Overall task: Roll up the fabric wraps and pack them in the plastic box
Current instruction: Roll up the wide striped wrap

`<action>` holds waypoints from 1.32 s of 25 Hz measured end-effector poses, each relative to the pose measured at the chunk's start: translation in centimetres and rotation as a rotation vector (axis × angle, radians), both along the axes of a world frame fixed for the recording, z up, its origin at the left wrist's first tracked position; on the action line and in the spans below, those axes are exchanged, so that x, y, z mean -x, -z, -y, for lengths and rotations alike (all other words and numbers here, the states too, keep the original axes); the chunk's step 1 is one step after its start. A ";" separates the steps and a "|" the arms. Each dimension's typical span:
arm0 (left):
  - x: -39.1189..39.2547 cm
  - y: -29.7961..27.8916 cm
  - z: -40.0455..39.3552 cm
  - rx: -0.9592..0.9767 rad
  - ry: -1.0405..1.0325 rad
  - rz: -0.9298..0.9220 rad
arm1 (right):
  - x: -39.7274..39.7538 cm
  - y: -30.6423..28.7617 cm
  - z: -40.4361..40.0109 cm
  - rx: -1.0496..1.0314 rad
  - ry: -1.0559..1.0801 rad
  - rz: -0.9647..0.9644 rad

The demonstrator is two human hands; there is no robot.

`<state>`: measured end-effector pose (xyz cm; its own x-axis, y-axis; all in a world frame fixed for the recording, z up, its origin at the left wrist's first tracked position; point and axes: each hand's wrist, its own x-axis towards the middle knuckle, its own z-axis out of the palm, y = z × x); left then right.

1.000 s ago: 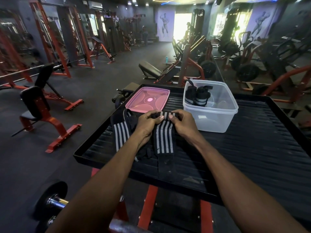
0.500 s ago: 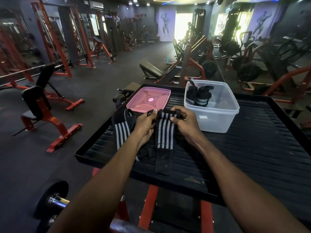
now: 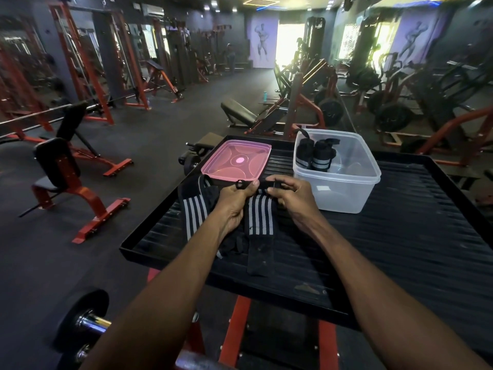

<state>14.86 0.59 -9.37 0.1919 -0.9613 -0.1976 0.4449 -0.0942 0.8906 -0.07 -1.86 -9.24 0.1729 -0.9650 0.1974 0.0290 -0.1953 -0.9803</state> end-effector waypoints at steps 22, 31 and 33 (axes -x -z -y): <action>0.0 0.2 0.1 -0.029 0.115 0.041 | 0.6 0.8 1.0 0.059 0.042 -0.158; -0.1 0.8 0.3 0.013 0.009 0.165 | 0.2 0.2 0.1 -0.185 -0.085 -0.159; -0.1 0.6 0.2 -0.001 0.033 0.157 | 0.4 0.2 0.3 -0.126 -0.045 -0.167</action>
